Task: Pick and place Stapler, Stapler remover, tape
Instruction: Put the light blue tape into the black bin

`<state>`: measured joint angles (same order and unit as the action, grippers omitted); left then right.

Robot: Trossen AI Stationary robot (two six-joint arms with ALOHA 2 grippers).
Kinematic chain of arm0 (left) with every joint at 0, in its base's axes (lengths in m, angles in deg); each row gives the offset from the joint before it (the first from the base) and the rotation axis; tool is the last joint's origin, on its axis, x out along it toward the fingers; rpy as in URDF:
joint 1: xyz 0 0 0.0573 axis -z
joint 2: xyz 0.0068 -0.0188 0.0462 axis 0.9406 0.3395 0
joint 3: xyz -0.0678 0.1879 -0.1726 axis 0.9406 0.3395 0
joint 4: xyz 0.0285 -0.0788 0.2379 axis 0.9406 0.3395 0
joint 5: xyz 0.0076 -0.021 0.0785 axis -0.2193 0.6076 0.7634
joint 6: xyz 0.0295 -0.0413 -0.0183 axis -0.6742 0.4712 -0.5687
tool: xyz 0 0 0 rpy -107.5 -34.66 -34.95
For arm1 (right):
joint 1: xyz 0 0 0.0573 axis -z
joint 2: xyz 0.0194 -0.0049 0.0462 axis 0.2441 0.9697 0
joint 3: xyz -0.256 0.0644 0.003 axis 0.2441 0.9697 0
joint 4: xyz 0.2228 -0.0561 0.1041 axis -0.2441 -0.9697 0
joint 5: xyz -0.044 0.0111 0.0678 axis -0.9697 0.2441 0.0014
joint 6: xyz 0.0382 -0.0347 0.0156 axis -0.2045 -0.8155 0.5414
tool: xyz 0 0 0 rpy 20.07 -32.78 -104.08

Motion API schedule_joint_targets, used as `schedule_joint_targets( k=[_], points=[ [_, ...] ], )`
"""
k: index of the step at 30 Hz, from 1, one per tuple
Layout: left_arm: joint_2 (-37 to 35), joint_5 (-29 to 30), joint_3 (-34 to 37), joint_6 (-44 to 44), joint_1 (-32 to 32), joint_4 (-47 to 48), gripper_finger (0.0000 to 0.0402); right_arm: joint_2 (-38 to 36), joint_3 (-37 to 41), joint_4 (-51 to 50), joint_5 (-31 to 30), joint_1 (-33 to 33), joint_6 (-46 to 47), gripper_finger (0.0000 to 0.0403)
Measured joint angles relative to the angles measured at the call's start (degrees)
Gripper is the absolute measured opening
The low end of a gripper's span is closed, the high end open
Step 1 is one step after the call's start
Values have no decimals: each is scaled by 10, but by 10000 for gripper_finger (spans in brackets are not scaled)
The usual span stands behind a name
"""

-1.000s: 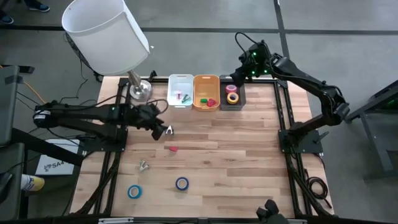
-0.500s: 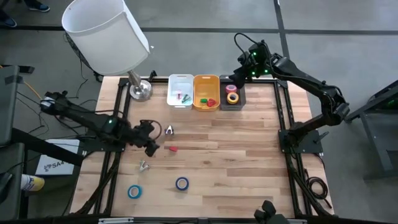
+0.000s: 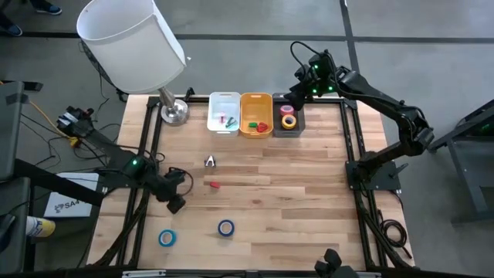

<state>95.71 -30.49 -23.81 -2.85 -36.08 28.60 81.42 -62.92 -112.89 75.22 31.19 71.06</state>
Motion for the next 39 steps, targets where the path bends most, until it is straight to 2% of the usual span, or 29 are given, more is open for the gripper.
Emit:
schedule_joint_targets(
  k=[7, 12, 16, 22, 39],
  points=[
    [54, -95, 0, -30, 54, -3, 198, 0, 0, 0, 1, 0, -3, 220],
    [101, -125, 0, -67, 104, -46, 198, 0, 0, 0, 19, 0, -13, 220],
    [133, -127, 0, -91, 140, -97, 198, 0, 0, 0, 21, 0, -15, 220],
    [168, -127, 0, -90, 171, -123, 198, 0, 0, 0, 21, 0, -17, 220],
    [260, -103, 0, -90, 170, -124, 198, 0, 0, 0, 21, 0, -17, 220]
  ],
)
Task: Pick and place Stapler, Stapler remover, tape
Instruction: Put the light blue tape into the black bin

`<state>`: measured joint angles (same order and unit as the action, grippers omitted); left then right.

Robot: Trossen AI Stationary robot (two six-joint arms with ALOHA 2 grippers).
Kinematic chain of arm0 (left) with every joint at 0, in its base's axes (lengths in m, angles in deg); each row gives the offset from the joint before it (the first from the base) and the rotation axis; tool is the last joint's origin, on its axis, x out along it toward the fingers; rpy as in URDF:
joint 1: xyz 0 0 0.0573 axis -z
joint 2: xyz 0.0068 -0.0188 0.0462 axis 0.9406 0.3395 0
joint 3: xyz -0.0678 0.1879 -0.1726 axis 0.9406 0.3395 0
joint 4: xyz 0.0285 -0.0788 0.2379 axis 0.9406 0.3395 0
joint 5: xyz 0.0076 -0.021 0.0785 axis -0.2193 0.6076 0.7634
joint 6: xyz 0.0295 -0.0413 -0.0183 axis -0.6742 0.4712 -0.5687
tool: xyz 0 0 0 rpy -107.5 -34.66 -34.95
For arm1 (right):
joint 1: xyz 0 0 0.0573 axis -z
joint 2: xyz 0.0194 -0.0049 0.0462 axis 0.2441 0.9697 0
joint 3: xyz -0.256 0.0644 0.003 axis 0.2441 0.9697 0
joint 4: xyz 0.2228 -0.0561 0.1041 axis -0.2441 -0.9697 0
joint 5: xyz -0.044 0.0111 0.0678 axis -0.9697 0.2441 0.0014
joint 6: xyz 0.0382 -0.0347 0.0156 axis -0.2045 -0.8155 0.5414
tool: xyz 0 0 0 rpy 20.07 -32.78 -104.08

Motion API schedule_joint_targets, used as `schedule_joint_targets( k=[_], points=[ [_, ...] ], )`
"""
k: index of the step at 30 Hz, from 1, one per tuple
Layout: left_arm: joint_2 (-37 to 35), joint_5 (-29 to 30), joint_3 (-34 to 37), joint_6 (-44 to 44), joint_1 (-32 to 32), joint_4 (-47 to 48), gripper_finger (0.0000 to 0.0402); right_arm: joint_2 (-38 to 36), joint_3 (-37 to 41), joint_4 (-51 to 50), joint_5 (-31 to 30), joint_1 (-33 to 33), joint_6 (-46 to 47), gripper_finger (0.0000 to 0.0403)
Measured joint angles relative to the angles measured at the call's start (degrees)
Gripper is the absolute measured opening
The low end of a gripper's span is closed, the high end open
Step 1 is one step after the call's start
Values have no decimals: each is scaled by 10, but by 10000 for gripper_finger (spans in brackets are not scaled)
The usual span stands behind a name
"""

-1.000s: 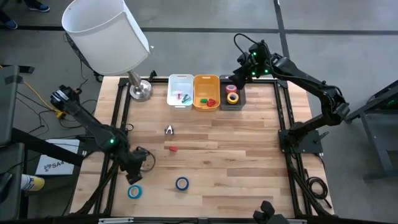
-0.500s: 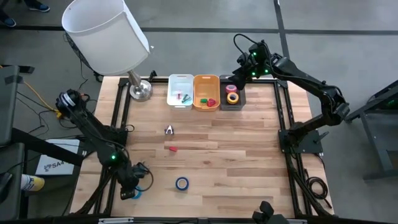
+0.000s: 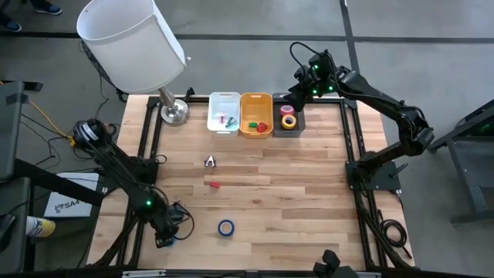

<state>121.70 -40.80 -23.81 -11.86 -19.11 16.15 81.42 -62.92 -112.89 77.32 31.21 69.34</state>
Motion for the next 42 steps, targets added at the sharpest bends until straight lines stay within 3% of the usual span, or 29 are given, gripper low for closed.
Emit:
schedule_joint_targets(
  k=[8, 20, 23, 28, 34, 42],
  points=[
    [24, 0, 0, 6, 0, -11, 186, 0, 0, 1, 0, 0, 0, 220],
    [31, 5, 0, 16, 0, -18, 38, 0, 0, 2, 0, 0, -10, 220],
    [30, 23, 0, 43, 0, -32, 35, 0, 0, -2, 0, 0, -11, 220],
    [13, 147, -6, 95, -1, -45, 35, 0, 0, -10, 0, 0, -24, 220],
    [7, 308, -74, 104, -11, 14, 35, 0, 0, -20, 0, 0, -35, 220],
    [6, 582, -166, 1, -107, 90, 35, 0, 0, -12, 68, -3, -90, 220]
  ],
)
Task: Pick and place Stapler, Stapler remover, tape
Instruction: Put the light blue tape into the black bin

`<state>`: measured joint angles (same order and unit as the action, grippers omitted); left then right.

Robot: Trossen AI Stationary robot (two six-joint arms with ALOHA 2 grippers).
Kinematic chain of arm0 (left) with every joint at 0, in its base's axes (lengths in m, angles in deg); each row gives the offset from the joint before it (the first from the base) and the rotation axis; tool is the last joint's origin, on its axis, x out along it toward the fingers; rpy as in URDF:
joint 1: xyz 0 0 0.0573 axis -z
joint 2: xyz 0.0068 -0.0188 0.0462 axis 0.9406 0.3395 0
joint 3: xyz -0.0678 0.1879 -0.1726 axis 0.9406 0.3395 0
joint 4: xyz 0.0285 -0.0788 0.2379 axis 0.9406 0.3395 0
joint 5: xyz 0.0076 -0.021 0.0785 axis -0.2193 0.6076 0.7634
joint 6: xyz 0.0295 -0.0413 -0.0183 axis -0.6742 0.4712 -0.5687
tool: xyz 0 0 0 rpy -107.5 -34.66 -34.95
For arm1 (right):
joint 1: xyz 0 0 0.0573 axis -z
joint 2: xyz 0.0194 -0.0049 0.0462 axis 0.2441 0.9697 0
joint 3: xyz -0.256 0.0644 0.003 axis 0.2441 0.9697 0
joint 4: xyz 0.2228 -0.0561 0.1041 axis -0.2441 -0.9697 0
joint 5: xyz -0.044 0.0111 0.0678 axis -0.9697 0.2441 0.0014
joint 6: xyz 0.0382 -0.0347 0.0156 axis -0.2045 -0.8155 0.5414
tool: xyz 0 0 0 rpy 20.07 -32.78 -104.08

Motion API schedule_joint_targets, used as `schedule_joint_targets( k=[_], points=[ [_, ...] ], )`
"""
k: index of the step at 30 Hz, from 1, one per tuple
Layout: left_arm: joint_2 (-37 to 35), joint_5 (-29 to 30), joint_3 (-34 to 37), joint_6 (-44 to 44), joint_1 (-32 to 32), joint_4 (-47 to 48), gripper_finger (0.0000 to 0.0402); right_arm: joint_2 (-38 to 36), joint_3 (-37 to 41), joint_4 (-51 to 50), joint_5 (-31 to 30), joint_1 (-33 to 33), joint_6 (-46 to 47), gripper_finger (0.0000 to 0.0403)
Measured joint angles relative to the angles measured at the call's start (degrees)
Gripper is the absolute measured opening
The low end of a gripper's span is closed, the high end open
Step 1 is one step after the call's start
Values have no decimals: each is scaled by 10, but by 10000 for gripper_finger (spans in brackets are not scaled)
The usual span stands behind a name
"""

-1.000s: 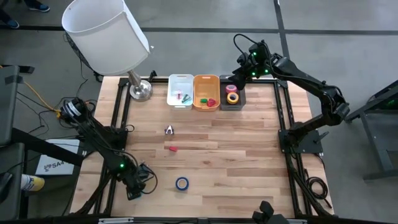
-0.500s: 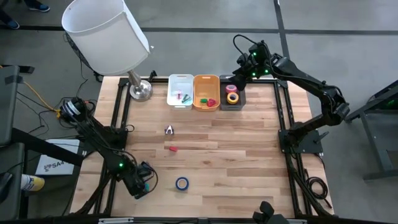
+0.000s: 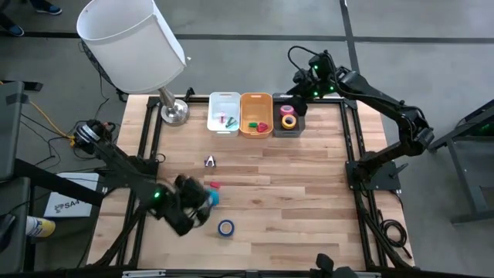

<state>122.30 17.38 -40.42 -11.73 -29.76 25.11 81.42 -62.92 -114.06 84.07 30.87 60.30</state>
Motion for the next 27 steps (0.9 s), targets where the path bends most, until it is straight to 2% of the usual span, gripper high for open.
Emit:
schedule_joint_targets(
  k=[3, 13, 19, 23, 27],
  points=[
    [0, 48, -32, -107, -60, -18, 35, 0, 0, 14, 25, -8, -16, 220],
    [0, 38, -124, -551, -252, -197, 35, 0, 0, 60, 81, -55, -41, 220],
    [0, -32, -145, -744, -341, -317, 35, 0, 0, 63, 164, -87, -71, 220],
    [0, -105, -148, -807, -390, -368, 35, 0, 0, 76, 202, -108, -80, 220],
    [0, -167, -150, -845, -433, -409, 35, 0, 0, 93, 206, -130, -97, 220]
  ],
)
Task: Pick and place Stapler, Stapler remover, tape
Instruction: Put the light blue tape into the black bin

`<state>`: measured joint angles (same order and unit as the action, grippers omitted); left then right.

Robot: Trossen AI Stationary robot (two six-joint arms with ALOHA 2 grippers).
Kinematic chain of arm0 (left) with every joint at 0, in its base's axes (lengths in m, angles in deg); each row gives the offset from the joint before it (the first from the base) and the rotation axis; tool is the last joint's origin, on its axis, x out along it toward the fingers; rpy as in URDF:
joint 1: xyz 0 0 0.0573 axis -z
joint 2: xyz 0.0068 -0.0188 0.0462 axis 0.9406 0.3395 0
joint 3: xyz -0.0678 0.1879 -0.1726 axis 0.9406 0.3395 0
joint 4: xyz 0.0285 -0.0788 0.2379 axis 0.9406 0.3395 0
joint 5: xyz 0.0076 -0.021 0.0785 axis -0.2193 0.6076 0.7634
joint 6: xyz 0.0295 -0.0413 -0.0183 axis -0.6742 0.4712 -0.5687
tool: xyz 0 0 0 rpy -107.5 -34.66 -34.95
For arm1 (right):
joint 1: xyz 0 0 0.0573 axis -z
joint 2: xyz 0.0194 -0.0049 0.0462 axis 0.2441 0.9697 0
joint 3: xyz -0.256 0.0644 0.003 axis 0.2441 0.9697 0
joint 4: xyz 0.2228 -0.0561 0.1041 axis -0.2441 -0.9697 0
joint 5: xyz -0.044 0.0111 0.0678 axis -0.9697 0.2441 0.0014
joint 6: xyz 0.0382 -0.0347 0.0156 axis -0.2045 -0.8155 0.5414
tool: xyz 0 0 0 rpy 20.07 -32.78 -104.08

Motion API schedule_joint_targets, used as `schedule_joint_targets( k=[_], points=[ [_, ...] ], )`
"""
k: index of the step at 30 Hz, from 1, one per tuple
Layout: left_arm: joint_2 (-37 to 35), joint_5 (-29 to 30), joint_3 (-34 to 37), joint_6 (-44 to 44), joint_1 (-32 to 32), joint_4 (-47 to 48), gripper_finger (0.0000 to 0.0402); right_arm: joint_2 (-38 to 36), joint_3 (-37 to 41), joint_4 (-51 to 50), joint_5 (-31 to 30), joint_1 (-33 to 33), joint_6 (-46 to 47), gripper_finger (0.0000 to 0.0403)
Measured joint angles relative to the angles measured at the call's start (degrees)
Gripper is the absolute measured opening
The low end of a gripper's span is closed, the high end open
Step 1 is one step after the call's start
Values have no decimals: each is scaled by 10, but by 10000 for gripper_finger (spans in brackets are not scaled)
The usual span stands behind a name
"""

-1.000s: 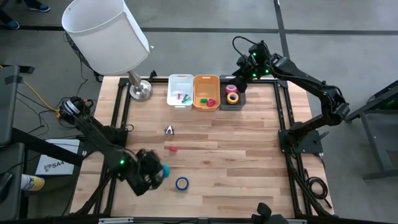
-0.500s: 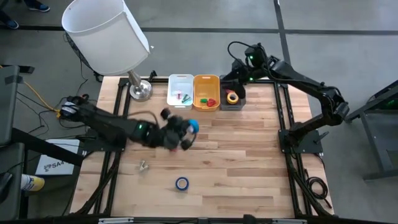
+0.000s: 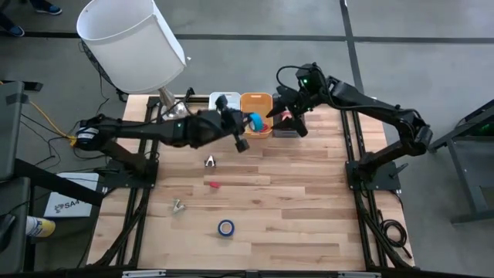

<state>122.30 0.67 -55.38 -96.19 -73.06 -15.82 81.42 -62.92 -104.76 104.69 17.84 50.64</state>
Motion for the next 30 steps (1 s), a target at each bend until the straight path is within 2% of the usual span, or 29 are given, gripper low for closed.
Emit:
schedule_joint_targets(
  k=[5, 12, 23, 30],
  points=[
    [0, -57, 0, -24, -43, -12, 35, 0, 0, 34, -10, -23, -4, 220],
    [0, -101, 0, -31, -72, -12, 35, 0, 0, 104, -45, -41, 8, 220],
    [0, -120, 0, -66, -80, -57, 35, 0, 0, 174, -75, -67, 11, 218],
    [0, -119, 0, -87, -80, -63, 35, 0, 0, 184, -78, -77, 40, 178]
  ],
)
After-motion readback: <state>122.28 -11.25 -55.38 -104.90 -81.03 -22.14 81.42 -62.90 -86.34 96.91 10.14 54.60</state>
